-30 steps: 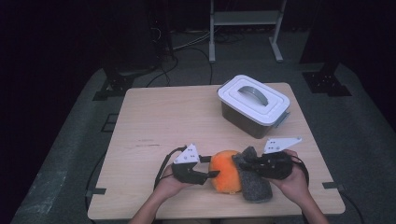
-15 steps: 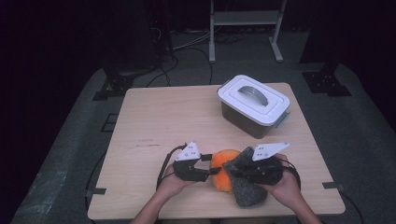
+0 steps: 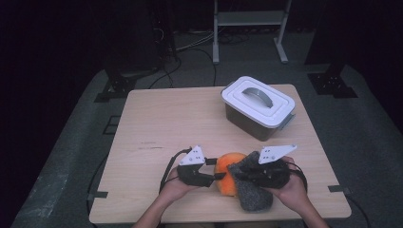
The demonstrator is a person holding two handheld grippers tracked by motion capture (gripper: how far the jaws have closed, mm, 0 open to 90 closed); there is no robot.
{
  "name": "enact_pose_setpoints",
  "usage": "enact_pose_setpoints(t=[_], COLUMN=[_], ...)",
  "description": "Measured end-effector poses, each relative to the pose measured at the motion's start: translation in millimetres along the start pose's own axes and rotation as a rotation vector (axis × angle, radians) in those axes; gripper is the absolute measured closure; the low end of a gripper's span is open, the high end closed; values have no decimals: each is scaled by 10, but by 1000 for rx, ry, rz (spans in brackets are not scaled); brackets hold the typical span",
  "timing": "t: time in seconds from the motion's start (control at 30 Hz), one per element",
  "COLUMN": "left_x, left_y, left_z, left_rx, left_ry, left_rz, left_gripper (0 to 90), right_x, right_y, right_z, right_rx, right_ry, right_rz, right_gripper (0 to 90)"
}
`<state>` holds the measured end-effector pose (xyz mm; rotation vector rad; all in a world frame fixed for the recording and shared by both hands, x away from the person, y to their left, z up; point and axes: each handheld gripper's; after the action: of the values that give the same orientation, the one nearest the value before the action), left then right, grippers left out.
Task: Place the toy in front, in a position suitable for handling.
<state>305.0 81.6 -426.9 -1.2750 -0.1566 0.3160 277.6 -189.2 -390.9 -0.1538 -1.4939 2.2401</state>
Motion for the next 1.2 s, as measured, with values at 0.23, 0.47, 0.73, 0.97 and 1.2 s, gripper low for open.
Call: enact_pose_setpoints(t=[0.23,0.47,0.73,0.97,1.2], left_x=[-88,-63,-160,-156,-195], left_y=[-27,-45,-50,-57,-74], left_z=[-21,-16,-54,-33,-48], left_rx=[1,-7,-5,1,-6], left_ry=[55,43,82,83,108], left_rz=[-71,-40,-100,-116,-134], left_gripper=[427,414,453,453,455], right_x=[-105,-116,9,-57,-130], right_y=[-40,64,-42,-18,-11], right_z=[154,56,-4,57,161], right_rx=[-53,-5,-22,-18,-39], right_ry=[45,-3,-23,-12,11], right_rz=[-21,-58,-17,-28,-46], right_gripper=[777,777,777,778,777])
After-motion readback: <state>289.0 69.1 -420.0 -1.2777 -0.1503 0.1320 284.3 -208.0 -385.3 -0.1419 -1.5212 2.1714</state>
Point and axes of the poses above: each handheld gripper's, and its own axes: z roughly backward along the jaws, y roughly out of its underside, x roughly to its left, and after that the axes turned 10 degrees about -x, right-handed
